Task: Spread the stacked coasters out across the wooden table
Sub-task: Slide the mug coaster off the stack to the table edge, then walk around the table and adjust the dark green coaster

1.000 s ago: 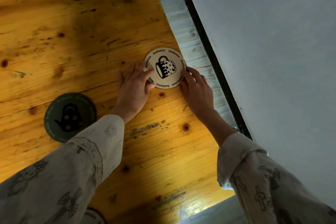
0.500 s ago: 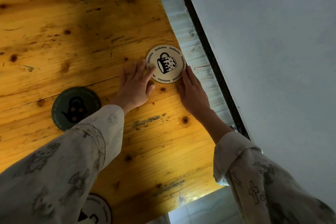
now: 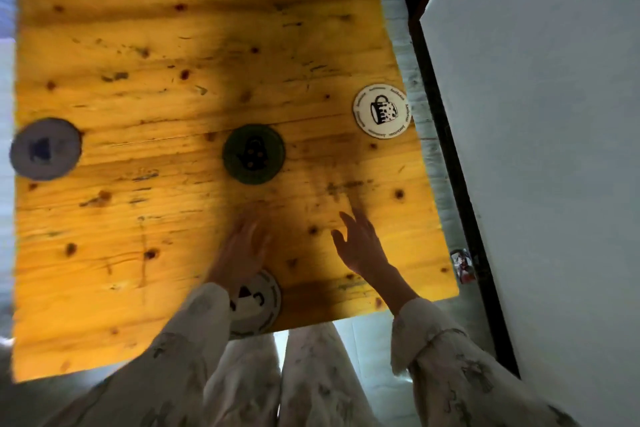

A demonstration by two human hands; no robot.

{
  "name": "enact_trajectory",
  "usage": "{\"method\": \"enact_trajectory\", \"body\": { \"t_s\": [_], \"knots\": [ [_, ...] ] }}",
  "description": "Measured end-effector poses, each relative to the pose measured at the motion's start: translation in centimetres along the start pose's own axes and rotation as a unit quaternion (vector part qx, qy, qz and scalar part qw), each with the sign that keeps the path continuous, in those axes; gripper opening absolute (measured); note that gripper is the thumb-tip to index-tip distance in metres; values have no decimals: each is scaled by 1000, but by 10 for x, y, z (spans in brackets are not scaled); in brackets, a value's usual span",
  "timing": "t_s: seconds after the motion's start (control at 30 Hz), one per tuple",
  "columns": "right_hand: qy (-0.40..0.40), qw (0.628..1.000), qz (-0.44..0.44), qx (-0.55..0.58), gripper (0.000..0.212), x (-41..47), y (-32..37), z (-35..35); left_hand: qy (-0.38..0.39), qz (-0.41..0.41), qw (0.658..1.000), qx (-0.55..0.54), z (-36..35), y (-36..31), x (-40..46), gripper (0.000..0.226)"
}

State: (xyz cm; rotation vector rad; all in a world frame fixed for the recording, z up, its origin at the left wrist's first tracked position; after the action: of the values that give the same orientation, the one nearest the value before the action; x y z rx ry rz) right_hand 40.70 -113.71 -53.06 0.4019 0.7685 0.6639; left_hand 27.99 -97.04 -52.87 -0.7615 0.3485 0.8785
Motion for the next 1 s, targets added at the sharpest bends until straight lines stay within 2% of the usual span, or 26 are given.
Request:
{"method": "enact_trajectory", "body": {
  "t_s": [0.07,0.1,0.17,0.33,0.47,0.6,0.77,1.0],
  "knots": [
    [19,1000,19,-4,49,-4,27,-14,-59,2,998,-17,20,31,-21,38],
    [24,999,29,-3,49,-6,41,-19,-70,31,996,-42,30,47,-31,40],
    [27,998,51,4,48,-8,69,-27,-67,84,991,-81,47,77,-48,46],
    [41,993,109,1,43,-14,143,-56,-112,82,980,-145,87,134,-75,42],
    [38,992,123,-7,44,-19,203,-98,-105,103,970,-195,112,183,-95,43],
    [16,990,138,20,41,-28,267,-150,-93,90,972,-195,148,253,-115,43],
    [25,987,139,76,39,-33,342,-203,-116,101,973,-173,205,332,-125,41],
    [13,982,174,78,39,-17,401,-213,-135,88,969,-188,247,362,-115,41]
  ]
}}
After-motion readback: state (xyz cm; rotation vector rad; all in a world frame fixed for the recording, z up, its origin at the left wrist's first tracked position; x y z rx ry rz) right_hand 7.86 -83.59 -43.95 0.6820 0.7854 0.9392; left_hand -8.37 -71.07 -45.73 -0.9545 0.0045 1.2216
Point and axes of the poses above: each hand's wrist, its own x-axis towards the middle knuckle, its own z-axis out of the back of the hand, y = z × x, the point moved 3 cm from there along x, towards the middle knuckle, and after that the axes turned 15 degrees about z, right-handed, at the moved point
